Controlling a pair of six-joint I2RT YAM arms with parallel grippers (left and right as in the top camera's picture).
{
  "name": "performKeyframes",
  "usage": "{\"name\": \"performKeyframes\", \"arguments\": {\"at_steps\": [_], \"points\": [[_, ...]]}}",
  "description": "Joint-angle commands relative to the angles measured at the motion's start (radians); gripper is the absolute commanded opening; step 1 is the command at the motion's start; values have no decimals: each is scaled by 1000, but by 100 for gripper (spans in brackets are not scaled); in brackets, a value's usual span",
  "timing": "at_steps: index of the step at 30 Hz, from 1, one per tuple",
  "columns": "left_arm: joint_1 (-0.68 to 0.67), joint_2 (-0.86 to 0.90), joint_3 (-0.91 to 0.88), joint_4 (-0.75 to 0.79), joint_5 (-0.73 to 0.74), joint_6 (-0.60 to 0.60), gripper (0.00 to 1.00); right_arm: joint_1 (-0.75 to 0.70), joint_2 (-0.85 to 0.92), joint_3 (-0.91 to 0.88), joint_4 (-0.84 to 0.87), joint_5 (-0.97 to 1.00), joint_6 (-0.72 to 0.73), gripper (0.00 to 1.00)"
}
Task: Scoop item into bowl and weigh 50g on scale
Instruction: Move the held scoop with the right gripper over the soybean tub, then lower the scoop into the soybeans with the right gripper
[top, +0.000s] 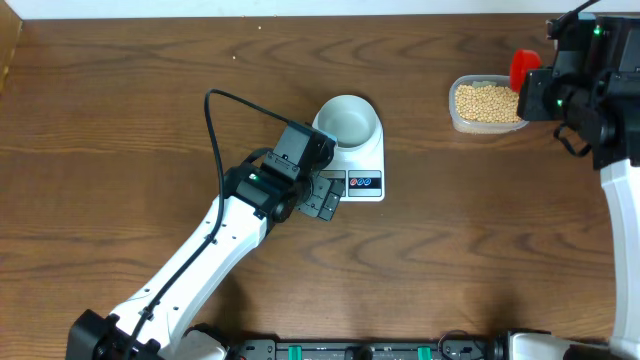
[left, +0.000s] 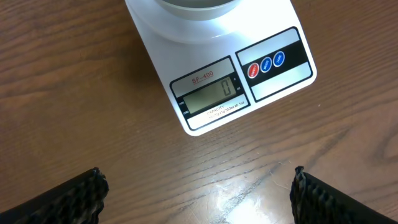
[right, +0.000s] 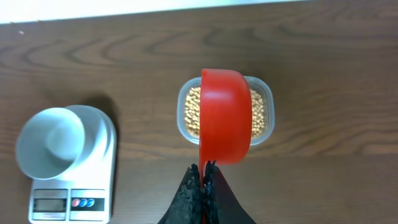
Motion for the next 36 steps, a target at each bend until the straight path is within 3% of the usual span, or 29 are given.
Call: {"name": "performKeyframes", "arguments": {"at_steps": [1, 23, 36], "points": [[3, 8, -6, -3, -3, -5, 96, -3, 46, 15, 3, 32, -48, 1], [3, 8, -6, -3, -3, -5, 96, -13, 286, 15, 107, 32, -42, 1], [3, 8, -6, -3, -3, -5, 96, -31, 440, 15, 128, 140, -51, 1]]}}
